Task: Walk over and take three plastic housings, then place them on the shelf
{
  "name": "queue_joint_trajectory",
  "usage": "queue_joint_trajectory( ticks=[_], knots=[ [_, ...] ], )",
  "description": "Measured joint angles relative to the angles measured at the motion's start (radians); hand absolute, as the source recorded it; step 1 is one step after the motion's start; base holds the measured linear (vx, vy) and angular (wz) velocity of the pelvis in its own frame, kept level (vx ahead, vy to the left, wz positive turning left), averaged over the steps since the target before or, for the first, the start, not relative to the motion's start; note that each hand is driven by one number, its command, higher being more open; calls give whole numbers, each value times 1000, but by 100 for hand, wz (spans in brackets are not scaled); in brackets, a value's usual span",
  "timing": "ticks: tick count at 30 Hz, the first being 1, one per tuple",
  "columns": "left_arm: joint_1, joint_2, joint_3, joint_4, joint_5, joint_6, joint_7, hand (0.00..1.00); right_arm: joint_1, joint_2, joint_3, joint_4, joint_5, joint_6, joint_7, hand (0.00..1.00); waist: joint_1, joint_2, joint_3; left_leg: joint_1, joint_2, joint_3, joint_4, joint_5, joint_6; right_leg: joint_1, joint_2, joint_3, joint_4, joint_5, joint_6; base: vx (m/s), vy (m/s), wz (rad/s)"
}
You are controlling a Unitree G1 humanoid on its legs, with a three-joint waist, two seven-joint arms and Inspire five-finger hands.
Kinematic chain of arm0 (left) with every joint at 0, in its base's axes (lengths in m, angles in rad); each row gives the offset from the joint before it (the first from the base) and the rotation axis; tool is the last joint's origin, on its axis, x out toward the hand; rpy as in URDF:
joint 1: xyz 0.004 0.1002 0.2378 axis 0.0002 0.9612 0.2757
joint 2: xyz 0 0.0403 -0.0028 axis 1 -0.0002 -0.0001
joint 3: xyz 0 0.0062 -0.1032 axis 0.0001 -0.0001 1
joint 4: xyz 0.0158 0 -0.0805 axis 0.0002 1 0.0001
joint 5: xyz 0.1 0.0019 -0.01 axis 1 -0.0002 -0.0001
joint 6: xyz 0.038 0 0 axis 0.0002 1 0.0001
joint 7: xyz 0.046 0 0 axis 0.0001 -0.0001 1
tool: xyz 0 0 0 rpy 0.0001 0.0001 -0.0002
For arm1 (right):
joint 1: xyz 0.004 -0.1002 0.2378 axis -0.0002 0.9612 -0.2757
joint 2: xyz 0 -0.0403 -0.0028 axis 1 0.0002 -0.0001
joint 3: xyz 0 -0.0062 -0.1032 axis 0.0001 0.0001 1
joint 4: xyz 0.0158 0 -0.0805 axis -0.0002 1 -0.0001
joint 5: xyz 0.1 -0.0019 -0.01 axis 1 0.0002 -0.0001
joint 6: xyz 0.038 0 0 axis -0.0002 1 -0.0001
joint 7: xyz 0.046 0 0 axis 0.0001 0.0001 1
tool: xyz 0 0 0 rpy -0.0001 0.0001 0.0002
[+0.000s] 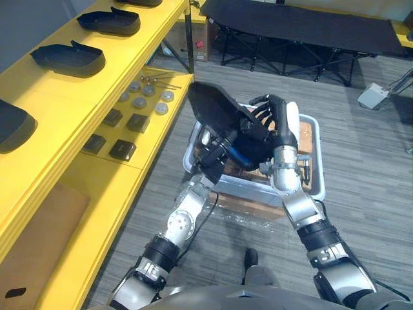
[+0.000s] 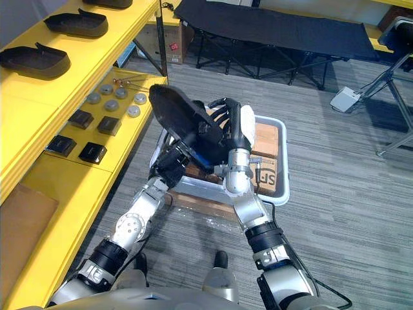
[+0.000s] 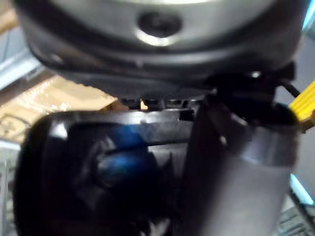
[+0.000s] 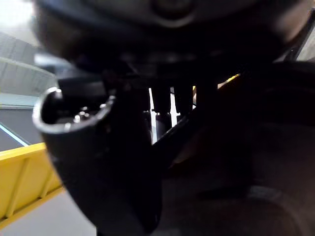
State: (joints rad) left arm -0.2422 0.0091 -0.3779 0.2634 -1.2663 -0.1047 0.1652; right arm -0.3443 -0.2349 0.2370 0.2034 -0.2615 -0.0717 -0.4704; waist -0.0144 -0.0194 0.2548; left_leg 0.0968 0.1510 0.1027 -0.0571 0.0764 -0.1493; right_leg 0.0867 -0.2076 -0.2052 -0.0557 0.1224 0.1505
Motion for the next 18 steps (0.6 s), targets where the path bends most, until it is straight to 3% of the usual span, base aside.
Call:
queue_joint_trajectory(
  ticks=[4,7,8,12,18],
  knots=[
    [9,-1,1,0,-193,-118,-106,100,0,19,2,0,4,-52,-20,0,0,-4,-8,1,0,0,1,0,0,2,0,0,0,0,0,0,0,0],
    [9,-2,4,0,-205,-161,-128,100,6,29,16,0,37,-55,-22,0,9,-15,-25,1,0,0,2,0,0,5,0,0,-2,0,0,4,2,1],
    [9,-2,4,0,-217,-176,-129,0,11,36,23,0,41,-55,-24,0,12,-22,-35,1,0,0,2,-1,0,6,0,-1,-2,0,0,0,0,0],
    [17,-2,24,0,-223,-204,-128,0,18,58,64,0,81,-56,-42,0,14,-38,-47,11,0,-2,4,-5,-2,24,0,-7,-14,1,0,-3,1,1],
    [37,-2,34,-1,-224,-205,-129,0,27,84,116,-23,123,-65,-46,0,19,-40,-49,15,2,-3,31,-37,-12,36,1,-7,-19,-3,-4,-16,4,-2]
  ],
)
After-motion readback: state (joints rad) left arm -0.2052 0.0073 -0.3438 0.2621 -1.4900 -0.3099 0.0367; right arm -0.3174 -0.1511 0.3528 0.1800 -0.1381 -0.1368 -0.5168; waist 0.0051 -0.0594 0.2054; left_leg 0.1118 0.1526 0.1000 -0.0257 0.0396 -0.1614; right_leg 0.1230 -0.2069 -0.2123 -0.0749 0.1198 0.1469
